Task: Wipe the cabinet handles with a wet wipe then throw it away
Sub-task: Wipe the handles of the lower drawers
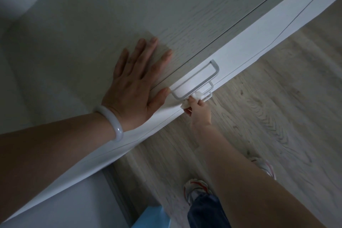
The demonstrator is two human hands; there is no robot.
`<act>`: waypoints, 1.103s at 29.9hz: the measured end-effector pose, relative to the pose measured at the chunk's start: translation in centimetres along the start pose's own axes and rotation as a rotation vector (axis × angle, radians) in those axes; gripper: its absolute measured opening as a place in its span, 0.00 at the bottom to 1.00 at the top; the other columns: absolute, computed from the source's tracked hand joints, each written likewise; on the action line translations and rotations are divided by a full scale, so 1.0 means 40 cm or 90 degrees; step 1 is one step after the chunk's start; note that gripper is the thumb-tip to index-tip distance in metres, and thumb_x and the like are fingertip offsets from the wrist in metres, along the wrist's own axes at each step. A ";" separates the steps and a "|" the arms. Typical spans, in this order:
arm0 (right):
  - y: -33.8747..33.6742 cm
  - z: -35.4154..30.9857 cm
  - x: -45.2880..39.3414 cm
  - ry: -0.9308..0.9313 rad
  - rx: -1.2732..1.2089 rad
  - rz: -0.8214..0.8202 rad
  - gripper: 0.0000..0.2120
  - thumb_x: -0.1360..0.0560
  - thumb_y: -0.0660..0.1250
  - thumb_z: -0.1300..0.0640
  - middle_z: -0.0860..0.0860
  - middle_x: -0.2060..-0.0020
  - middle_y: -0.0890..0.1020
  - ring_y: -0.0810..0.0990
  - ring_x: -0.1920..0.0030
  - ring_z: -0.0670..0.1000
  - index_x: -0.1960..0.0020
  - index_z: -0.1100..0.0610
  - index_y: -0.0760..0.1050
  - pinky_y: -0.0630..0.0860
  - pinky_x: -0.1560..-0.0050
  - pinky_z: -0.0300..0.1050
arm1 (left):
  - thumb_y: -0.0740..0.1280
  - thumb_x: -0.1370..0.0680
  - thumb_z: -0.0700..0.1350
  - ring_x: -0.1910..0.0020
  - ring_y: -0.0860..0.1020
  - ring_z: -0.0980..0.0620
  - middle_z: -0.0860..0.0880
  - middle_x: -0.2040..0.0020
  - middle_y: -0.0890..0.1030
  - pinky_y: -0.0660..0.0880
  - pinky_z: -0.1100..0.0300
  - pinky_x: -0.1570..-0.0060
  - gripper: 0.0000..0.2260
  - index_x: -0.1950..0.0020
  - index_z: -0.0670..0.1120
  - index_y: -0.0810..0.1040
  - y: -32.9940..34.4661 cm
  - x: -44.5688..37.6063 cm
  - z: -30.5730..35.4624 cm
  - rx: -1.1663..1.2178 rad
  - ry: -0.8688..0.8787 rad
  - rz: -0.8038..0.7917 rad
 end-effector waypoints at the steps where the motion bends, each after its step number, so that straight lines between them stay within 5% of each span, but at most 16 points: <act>1: -0.001 0.000 -0.004 0.000 0.009 -0.004 0.04 0.23 0.67 0.57 0.52 0.54 0.84 0.82 0.49 0.54 0.56 0.53 0.78 0.78 0.42 0.52 | 0.49 0.21 0.59 0.22 0.49 0.44 0.44 0.21 0.51 0.52 0.41 0.27 0.29 0.22 0.50 0.53 0.000 -0.001 0.000 0.000 0.001 -0.002; 10: -0.054 -0.062 -0.033 0.024 0.113 -0.136 0.03 0.28 0.72 0.66 0.59 0.56 0.83 0.83 0.54 0.57 0.55 0.64 0.78 0.78 0.42 0.55 | 0.49 0.21 0.59 0.22 0.50 0.43 0.43 0.22 0.53 0.52 0.41 0.27 0.28 0.22 0.49 0.54 -0.001 0.002 0.003 -0.001 0.011 -0.002; 16: -0.084 -0.152 -0.056 0.009 0.259 -0.186 0.05 0.30 0.72 0.69 0.56 0.60 0.82 0.80 0.59 0.53 0.58 0.63 0.77 0.80 0.57 0.40 | 0.49 0.21 0.59 0.22 0.50 0.44 0.43 0.22 0.52 0.53 0.40 0.27 0.28 0.22 0.50 0.55 -0.002 0.001 -0.003 0.004 0.016 -0.001; 20: -0.115 -0.221 -0.089 0.017 0.193 -0.104 0.07 0.31 0.71 0.71 0.56 0.59 0.81 0.80 0.55 0.55 0.59 0.63 0.76 0.78 0.46 0.46 | 0.49 0.21 0.59 0.22 0.50 0.44 0.43 0.21 0.52 0.53 0.41 0.27 0.29 0.22 0.50 0.55 -0.001 0.000 0.000 0.006 0.012 0.003; 26: -0.109 -0.200 -0.091 0.029 0.018 -0.048 0.09 0.32 0.71 0.74 0.55 0.61 0.81 0.82 0.58 0.52 0.57 0.64 0.75 0.80 0.51 0.44 | 0.49 0.21 0.59 0.22 0.51 0.43 0.42 0.22 0.54 0.54 0.40 0.27 0.28 0.23 0.49 0.56 0.002 -0.001 -0.001 -0.003 0.015 0.007; 33: -0.115 -0.161 -0.084 0.008 -0.119 -0.051 0.05 0.26 0.69 0.66 0.53 0.63 0.82 0.81 0.60 0.51 0.58 0.60 0.74 0.81 0.51 0.50 | 0.48 0.21 0.59 0.22 0.50 0.43 0.42 0.22 0.53 0.53 0.40 0.27 0.29 0.22 0.49 0.54 0.006 0.000 -0.003 -0.013 0.018 0.004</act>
Point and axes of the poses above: each hand's wrist, its own x-axis away from the middle knuckle, its own y-axis out of the palm, z = x × y, the point moved 1 cm from there along -x, towards the middle knuckle
